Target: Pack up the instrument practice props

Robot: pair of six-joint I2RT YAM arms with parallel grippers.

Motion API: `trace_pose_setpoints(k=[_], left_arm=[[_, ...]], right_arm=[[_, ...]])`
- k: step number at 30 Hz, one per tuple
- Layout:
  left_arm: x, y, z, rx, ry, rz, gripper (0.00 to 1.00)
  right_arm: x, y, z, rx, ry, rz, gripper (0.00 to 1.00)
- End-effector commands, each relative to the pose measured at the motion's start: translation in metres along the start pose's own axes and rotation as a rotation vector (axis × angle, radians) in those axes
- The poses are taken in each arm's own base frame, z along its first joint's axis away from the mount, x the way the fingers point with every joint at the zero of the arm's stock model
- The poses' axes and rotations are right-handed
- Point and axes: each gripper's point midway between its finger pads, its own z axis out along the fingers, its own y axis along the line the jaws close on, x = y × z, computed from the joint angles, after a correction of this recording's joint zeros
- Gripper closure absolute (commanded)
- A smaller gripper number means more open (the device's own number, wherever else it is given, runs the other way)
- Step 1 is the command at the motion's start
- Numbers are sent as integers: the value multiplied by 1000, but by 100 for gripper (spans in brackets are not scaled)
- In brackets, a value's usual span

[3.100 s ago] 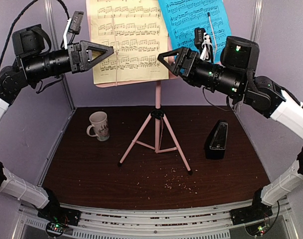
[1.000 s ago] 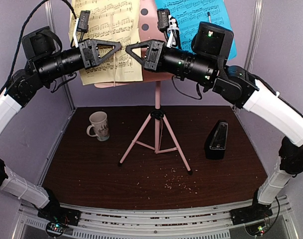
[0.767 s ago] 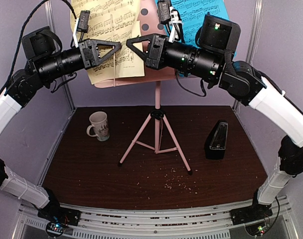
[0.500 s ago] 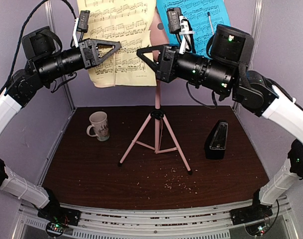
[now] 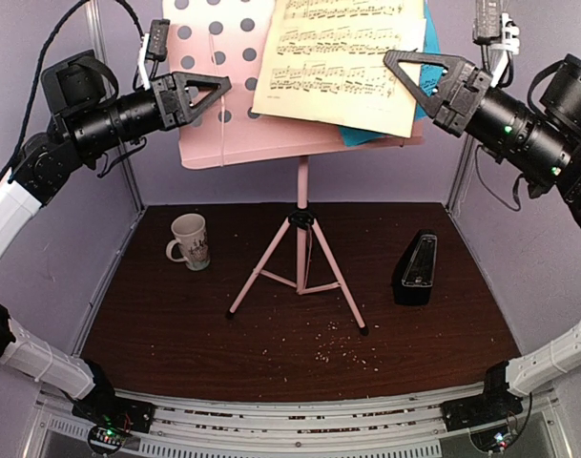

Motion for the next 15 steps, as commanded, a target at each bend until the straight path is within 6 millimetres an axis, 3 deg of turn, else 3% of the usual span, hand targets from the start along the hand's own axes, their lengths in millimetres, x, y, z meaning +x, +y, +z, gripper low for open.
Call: trace_pose_setpoints(k=[1,10,15], left_arm=[[-20,-3,-10,-15,-73,38,65],[-10,-15,-32,33,-69,117,35],[9,-13,-46,34,-56,128,27]], right_arm=[[12,7,-17,-53,62,0,100],[39,25,-63,-211,137,86,100],[78,23,-78,-218,223,194,100]])
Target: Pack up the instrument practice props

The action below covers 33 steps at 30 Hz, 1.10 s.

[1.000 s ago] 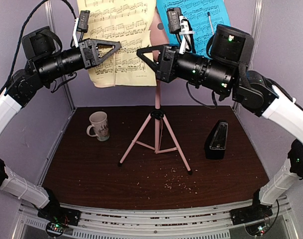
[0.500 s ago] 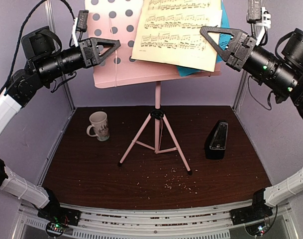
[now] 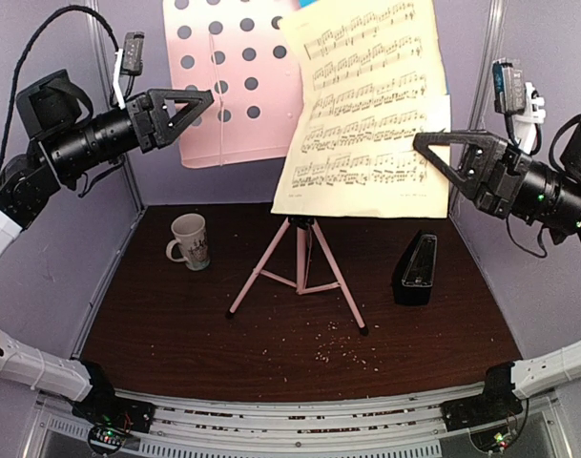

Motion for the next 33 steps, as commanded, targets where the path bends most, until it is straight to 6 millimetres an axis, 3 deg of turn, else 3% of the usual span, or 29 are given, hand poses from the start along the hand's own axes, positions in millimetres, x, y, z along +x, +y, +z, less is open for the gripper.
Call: trace_pose_setpoints(k=[1,6,11,14,20,27,33], left_arm=[[4,-6,-17,24,-44,51,27],[37,-5,-30,43,-18,84,24],[76,2,-34,37,66,138,23],[114,9,-35,47,140,151,23],[176,27,-40,24,271,171,23],[207,64,-47,-57,372,195,22],[216,119,-57,-179,399,166,23]], right_arm=[[37,2,-9,-44,69,131,100],[95,-19,-26,32,142,269,100],[175,-54,-44,200,282,383,100],[224,-74,-59,312,366,463,100],[294,-119,-100,625,518,546,100],[346,-173,-157,964,610,697,100],[353,-209,-196,1194,540,838,100]])
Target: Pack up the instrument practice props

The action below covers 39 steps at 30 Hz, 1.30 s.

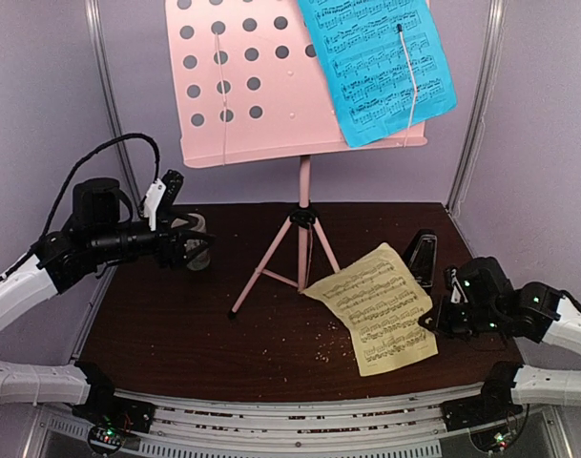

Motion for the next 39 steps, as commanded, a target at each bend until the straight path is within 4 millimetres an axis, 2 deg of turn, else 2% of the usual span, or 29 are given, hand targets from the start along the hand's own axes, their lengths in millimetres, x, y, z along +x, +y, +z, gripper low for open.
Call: trace_pose_setpoints(k=[1,5,9,13,17,21,30,33,39], left_arm=[[2,30,-2,-67,-22,14,23],[5,45,-2,-128,-32,17,22],[13,51,3,-143,-27,22,22],[19,55,7,-155,-25,29,22],[26,56,8,-159,-21,34,21],[27,56,8,-160,-23,39,21],[29,52,8,-141,-28,35,21],[29,51,7,-138,-31,35,21],[29,51,6,-136,-31,35,21]], right_arm=[[-4,-41,-2,152,-12,183,100],[-10,-67,-10,243,-77,358,100],[-11,-96,-25,338,-142,517,100],[-10,-117,-41,372,-237,687,100],[-3,-126,-48,331,-301,891,100],[1,-132,-57,317,-343,1013,100],[-19,-126,-95,310,-446,1119,100],[-21,-121,-90,270,-438,1147,100],[-7,-114,-51,237,-331,1178,100]])
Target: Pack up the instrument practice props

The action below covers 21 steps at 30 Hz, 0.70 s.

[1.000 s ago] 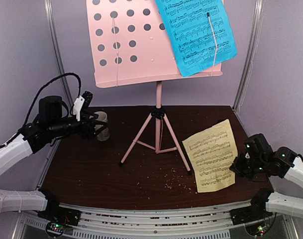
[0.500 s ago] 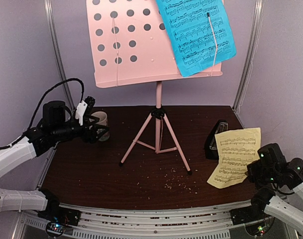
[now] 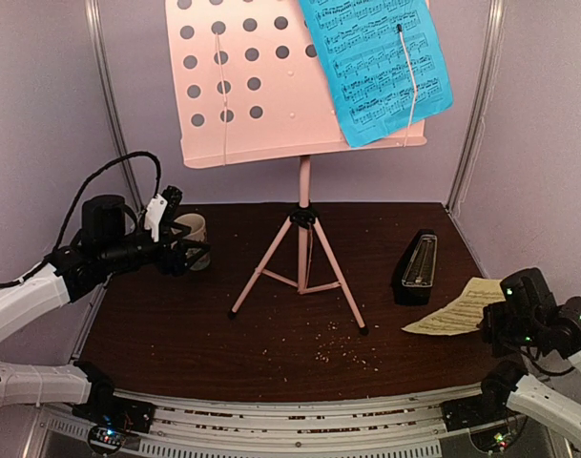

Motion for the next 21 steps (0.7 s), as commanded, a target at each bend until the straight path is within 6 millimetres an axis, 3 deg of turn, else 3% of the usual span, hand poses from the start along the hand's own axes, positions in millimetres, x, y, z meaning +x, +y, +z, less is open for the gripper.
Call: trace_pose_setpoints(k=[1,8,9,12,14,17,21], left_arm=[[-13,0,-3,2,-57,29,21],[-10,1,0,3,-47,27,21],[-9,1,0,3,-43,27,20],[-7,3,1,-5,-35,27,20],[-8,5,-1,-19,-37,24,19],[-9,7,-2,-35,-44,19,18],[-11,12,-3,-64,-43,10,17]], right_arm=[[16,-8,23,32,53,29,100],[33,-3,37,68,97,-46,100],[34,-1,38,68,101,-51,93],[32,4,35,53,87,-55,49],[26,9,28,35,60,-55,30],[13,22,14,-2,3,-62,18],[1,48,-7,-51,-64,-114,13]])
